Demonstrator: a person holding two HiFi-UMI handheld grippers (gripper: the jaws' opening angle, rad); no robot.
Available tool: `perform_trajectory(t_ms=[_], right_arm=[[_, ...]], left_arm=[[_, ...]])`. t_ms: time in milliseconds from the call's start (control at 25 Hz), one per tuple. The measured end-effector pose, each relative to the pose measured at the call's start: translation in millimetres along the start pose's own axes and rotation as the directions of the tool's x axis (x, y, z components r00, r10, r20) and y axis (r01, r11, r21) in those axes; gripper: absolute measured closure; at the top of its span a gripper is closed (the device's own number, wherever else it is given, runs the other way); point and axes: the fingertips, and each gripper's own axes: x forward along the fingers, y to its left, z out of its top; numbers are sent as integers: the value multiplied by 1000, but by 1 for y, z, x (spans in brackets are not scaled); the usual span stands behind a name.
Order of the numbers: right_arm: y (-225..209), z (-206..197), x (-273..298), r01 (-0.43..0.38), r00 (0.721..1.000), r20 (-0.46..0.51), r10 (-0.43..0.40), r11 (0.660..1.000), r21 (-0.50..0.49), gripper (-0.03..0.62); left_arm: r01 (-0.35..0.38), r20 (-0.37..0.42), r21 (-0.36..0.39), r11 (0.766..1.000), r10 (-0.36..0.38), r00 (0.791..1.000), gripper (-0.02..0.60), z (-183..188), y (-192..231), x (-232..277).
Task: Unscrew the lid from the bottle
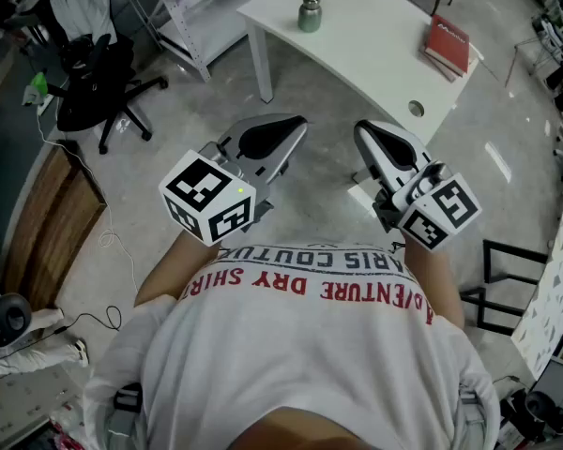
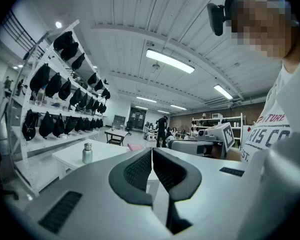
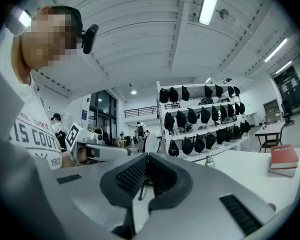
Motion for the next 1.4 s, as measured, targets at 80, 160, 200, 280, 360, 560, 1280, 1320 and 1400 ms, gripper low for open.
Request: perform_trajectory(t_ms=[80, 160, 200, 280, 360, 560, 1280, 1320, 1400], right_arm=[[5, 3, 3, 9, 1000, 1, -9, 1000, -1, 569], [7, 5, 4, 27, 1000, 4, -27, 1000, 0, 568], [7, 5, 4, 42, 999, 5, -42, 999, 0, 566], [6, 6, 3, 75, 997, 7, -75, 997, -8, 565], [2, 6, 2, 99, 995, 5, -99, 995, -16, 480], [-13, 0, -5, 166, 986, -3, -166, 985, -46, 274], [-111, -10, 49, 180, 984, 10, -179, 983, -25, 260], [-119, -10, 55, 177, 984, 8, -177, 984, -21, 260], [-139, -12, 67, 171, 985, 2, -171, 985, -10, 261]], left_arm=[[-4, 4, 9, 1000, 4, 1000, 551, 2, 0, -8], [-7, 5, 14, 1000, 7, 1000, 551, 2, 0, -15], [-9, 4, 16, 1000, 9, 1000, 549, 2, 0, -18], [-12, 0, 20, 1000, 12, 1000, 549, 0, 1, -21], [-11, -1, 26, 1000, 11, 1000, 549, -3, 2, -22], [-18, 1, 21, 1000, 18, 1000, 545, -12, 8, -19], [-56, -38, 46, 997, 58, 998, 261, -27, 92, 54], [-59, -42, 47, 997, 61, 997, 259, -27, 100, 62], [-66, -59, 47, 997, 69, 996, 256, -27, 120, 78]])
